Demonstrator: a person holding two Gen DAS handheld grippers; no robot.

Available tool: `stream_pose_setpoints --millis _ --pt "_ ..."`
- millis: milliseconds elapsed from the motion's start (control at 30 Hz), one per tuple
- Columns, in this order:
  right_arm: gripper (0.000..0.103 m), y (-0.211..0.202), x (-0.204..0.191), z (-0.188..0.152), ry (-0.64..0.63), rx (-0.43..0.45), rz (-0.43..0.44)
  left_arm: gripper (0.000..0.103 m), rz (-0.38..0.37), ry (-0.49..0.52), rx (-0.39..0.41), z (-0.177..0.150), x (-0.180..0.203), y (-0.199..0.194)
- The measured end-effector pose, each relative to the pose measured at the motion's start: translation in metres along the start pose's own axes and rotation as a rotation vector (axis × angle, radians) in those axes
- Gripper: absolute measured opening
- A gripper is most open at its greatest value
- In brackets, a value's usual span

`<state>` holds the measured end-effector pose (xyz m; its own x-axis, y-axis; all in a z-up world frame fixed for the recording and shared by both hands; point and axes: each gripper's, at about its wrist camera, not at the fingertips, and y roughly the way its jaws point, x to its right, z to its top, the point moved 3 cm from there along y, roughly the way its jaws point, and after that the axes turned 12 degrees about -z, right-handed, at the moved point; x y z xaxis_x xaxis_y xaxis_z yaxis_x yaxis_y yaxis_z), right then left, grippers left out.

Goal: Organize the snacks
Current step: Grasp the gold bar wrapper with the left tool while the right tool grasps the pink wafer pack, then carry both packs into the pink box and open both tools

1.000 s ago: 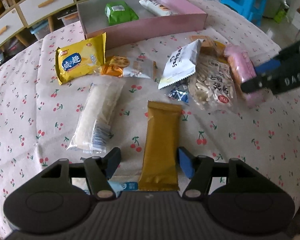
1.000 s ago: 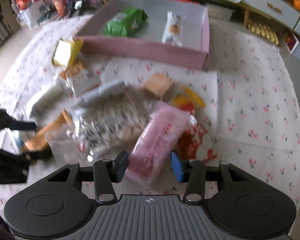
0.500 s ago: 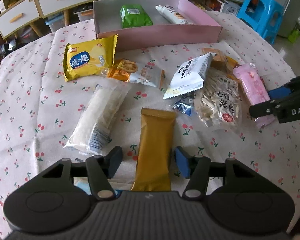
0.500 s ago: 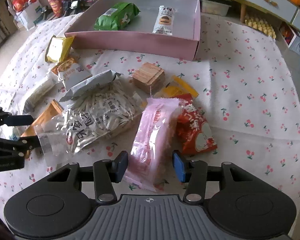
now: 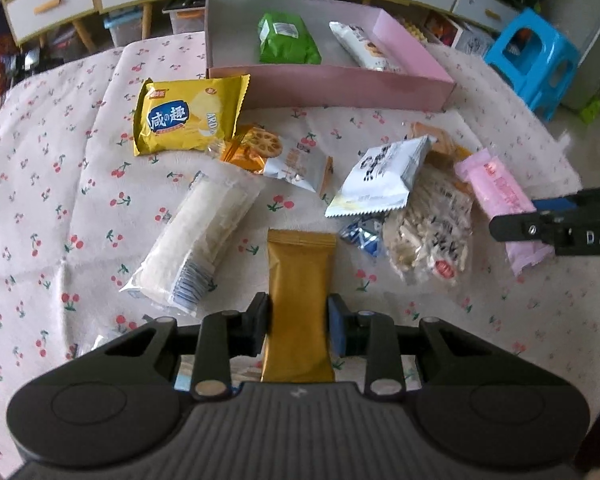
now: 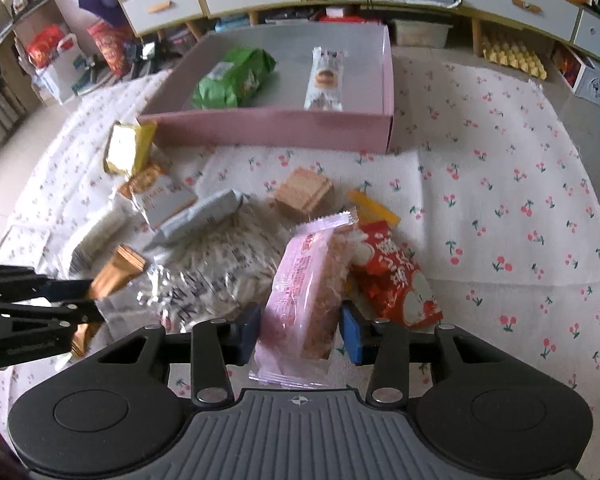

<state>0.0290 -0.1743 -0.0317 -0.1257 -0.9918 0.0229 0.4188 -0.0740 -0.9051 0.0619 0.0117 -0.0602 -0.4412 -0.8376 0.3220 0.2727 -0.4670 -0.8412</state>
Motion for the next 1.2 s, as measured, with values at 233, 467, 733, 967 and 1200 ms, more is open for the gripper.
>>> stream_pose_setpoints --millis 233,467,733,967,1200 --pt "0.04 -0.012 0.005 0.004 0.065 0.012 0.079 0.028 -0.02 -0.044 0.048 0.007 0.0 -0.012" --pt "0.04 -0.02 0.017 0.009 0.144 0.022 0.122 0.028 -0.027 -0.063 0.101 0.017 0.001 -0.025" --pt "0.04 -0.036 0.029 0.023 0.239 0.069 0.175 0.028 -0.04 -0.096 0.163 0.034 0.004 -0.034" --pt "0.04 -0.045 0.034 0.039 0.299 0.111 0.19 0.028 -0.064 -0.126 0.208 0.055 0.008 -0.035" --pt "0.04 -0.043 0.028 0.057 0.33 0.142 0.175 0.028 -0.062 -0.128 0.242 0.08 0.011 -0.03"
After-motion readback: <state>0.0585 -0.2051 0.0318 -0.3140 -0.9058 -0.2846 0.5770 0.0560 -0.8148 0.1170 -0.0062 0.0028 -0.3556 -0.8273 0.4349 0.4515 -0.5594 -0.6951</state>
